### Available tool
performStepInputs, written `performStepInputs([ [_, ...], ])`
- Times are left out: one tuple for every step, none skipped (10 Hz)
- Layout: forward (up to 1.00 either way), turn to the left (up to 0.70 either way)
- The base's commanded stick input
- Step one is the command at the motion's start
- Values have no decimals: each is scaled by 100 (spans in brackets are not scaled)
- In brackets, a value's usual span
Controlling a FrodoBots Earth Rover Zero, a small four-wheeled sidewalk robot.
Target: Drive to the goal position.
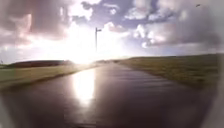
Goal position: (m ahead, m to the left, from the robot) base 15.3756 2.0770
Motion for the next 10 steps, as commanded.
performStepInputs([
  [70,-14],
  [70,-14],
  [70,-14],
  [70,-14],
  [70,-14],
  [70,-14],
  [70,-14],
  [70,-14],
  [70,-14],
  [70,-14],
])
